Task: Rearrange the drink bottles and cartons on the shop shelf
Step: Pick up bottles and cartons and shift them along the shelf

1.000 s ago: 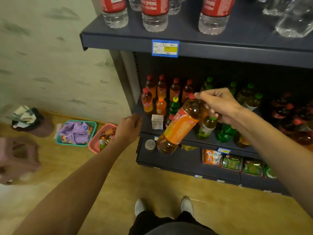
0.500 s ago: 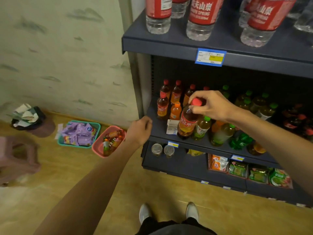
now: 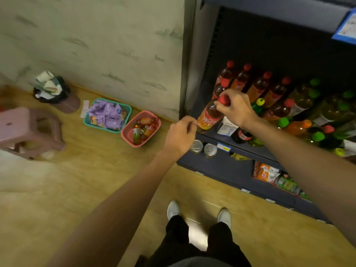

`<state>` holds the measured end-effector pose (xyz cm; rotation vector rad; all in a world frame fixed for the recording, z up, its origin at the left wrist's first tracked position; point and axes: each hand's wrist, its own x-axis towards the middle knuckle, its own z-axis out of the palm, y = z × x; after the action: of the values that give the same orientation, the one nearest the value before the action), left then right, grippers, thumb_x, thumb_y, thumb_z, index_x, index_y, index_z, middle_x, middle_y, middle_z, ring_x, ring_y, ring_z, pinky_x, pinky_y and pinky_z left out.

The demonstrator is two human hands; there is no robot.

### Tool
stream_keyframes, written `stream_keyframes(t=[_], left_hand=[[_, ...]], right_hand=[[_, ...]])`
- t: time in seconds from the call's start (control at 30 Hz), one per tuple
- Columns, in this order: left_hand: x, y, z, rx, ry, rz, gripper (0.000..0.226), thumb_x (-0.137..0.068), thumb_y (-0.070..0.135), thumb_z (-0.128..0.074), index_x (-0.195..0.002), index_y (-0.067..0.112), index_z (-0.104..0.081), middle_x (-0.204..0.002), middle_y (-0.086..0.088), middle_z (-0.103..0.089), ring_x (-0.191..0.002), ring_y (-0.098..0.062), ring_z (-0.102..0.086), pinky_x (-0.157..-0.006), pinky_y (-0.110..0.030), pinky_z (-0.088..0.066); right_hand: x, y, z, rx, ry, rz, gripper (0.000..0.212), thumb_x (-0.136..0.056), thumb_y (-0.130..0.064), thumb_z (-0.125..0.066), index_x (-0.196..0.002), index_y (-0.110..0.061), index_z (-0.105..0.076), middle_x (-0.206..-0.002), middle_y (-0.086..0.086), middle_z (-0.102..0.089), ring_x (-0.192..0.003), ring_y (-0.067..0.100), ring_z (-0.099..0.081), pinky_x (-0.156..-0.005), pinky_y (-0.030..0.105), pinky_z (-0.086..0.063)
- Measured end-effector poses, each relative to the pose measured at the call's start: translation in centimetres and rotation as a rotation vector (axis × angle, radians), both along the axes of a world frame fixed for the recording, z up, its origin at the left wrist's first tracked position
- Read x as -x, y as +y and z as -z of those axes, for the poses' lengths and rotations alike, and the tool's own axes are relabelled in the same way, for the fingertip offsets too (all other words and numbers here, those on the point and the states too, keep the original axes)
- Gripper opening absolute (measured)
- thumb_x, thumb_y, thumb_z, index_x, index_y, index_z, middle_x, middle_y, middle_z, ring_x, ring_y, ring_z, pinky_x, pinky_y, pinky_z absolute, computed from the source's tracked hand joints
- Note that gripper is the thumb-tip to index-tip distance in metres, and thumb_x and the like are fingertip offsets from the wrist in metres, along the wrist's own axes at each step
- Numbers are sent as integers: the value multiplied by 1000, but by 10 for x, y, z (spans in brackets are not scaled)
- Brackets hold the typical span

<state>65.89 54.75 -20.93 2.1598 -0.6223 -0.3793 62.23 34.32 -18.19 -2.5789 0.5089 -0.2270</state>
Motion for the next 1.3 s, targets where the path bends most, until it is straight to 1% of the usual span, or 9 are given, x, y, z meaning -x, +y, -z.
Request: stream_keyframes(t=[0.07,0.13,0.23,0.37,0.5,0.7,1.03,1.2,1.3], left_hand=[[-8,4,4,0,0,-40,16,-96,23,-50,-101,17,-64,-82,-2,-69,-77,-18,-64,-73,-26,-48],[-13,7,6,-5,-1,-61,17,-96,21,-50,-101,15,-65,-82,-1,-67,-75,-17,-62,-70,-23,-44],[-18,7,14,-7,53,-74,16,-96,21,-50,-100,16,-64,-77,3,-64,-70,-14,-60,-68,-27,-48],[-17,5,24,12,140,-69,14,-96,21,-49,-97,17,-63,-72,6,-62,-66,-17,-60,-66,-36,-54],[-12,3,23,23,167,-73,15,-97,20,-48,-97,15,-62,-76,1,-64,-66,-17,-59,-66,-37,-54],[-7,8,25,-27,201,-63,13,-97,21,-48,-99,19,-60,-80,1,-65,-75,-18,-63,-74,-41,-57],[4,15,26,-43,196,-62,15,-97,21,-47,-98,17,-62,-79,-1,-66,-76,-22,-64,-72,-47,-56],[9,16,25,-47,202,-47,15,-96,21,-48,-100,19,-62,-78,3,-65,-77,-21,-63,-75,-45,-56],[11,13,23,-32,210,-27,14,-96,19,-48,-101,19,-61,-79,3,-64,-75,-19,-62,-75,-42,-56]], right_hand=[[-13,1,12,-15,11,-11,22,-87,-26,-63,-98,-8,-59,-95,4,-56,-87,16,-52,-76,23,-34],[-22,1,22,-17,29,-34,22,-87,-24,-63,-101,-7,-59,-100,8,-56,-90,17,-52,-78,26,-37],[-31,0,29,-13,70,-43,26,-87,-22,-63,-108,-8,-57,-111,13,-55,-98,22,-54,-84,32,-44],[-36,-4,39,34,139,-54,32,-87,-23,-63,-115,-11,-55,-119,13,-52,-106,28,-54,-88,36,-43],[-36,-12,48,40,168,-64,34,-88,-23,-63,-118,-10,-54,-121,14,-51,-108,29,-53,-89,37,-43],[-34,-21,59,18,187,-55,37,-88,-25,-63,-120,-10,-54,-123,16,-50,-110,34,-51,-93,46,-45],[-40,-29,71,23,193,63,40,-88,-31,-64,-121,-10,-54,-121,19,-52,-110,34,-52,-89,42,-47],[-42,-28,69,-56,167,174,47,-87,-29,-66,-128,-12,-50,-125,20,-53,-115,36,-51,-96,42,-44],[-32,-27,61,-72,129,207,46,-87,-29,-66,-127,-11,-52,-121,19,-55,-112,34,-52,-96,40,-45]])
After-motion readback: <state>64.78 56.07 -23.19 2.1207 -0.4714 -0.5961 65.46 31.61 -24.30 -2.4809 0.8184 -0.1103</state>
